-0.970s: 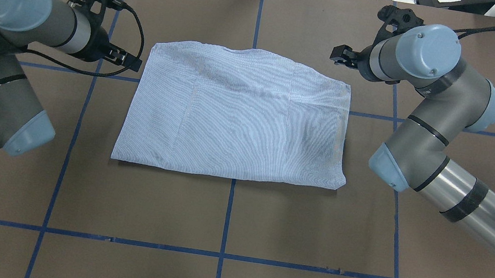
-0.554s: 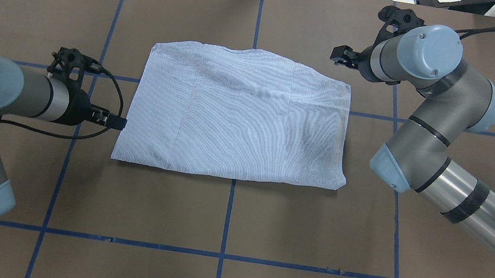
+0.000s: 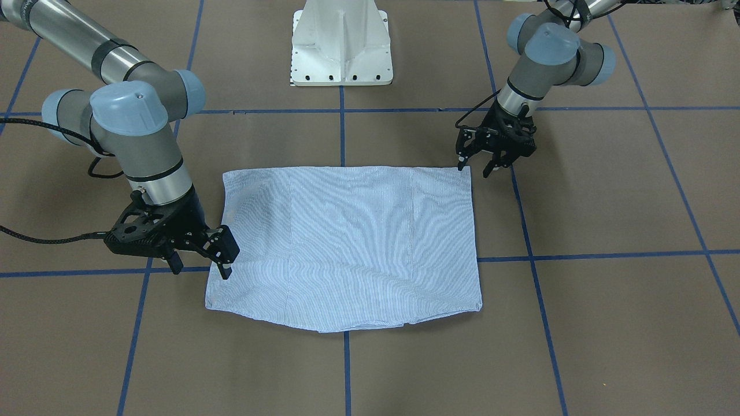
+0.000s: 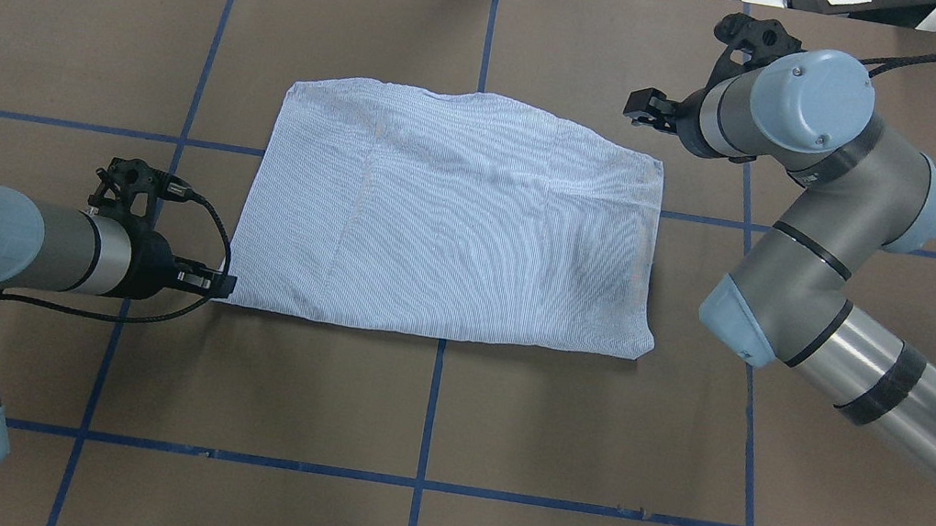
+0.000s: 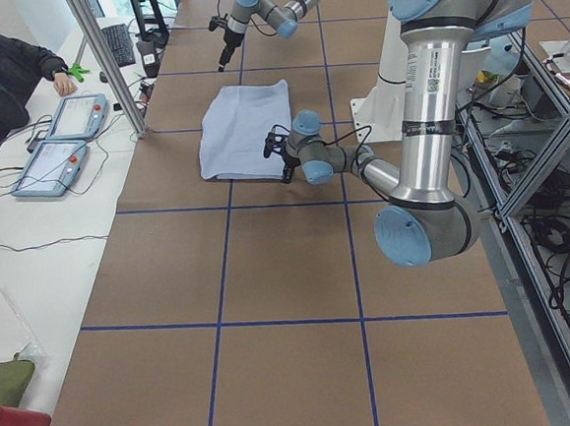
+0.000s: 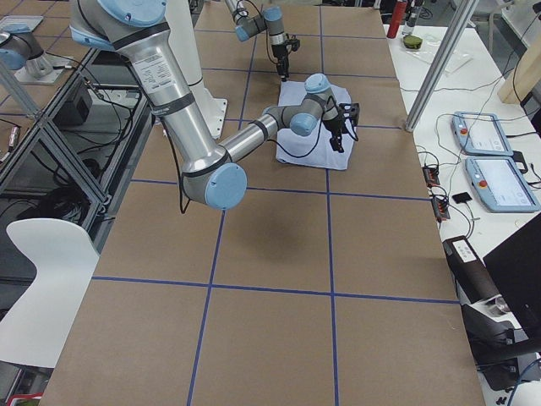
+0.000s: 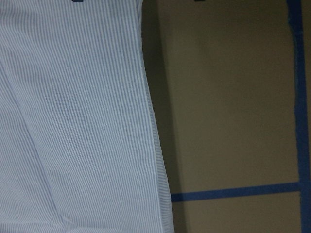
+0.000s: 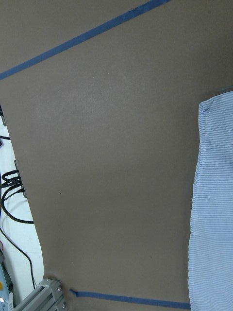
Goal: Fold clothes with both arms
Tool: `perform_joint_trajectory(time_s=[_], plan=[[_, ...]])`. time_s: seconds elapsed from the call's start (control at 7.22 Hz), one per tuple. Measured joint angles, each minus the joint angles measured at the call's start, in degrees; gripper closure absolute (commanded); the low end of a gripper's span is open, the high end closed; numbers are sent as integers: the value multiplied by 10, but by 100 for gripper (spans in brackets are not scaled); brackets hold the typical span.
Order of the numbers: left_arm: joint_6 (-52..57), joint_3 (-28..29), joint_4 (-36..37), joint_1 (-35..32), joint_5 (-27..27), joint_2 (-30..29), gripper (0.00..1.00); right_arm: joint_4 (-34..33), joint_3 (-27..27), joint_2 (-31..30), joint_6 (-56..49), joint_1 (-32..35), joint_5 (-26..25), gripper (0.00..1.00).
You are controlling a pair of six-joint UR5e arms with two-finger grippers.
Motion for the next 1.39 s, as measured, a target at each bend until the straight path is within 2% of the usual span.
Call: perform_joint_trajectory(time_s=[0.69, 0.83, 1.11, 1.39], plan=[[-2, 4, -1, 14, 0, -6, 47, 0, 1, 0, 3, -3, -1, 0], [-2, 4, -1, 20, 0, -8, 56, 0, 1, 0, 3, -4, -2, 0], [-2, 5, -1, 26, 0, -9, 97, 0, 2, 0, 4, -4, -2, 0], [-2, 4, -1, 27, 0, -11, 100, 0, 6, 1, 3, -5, -2, 0]])
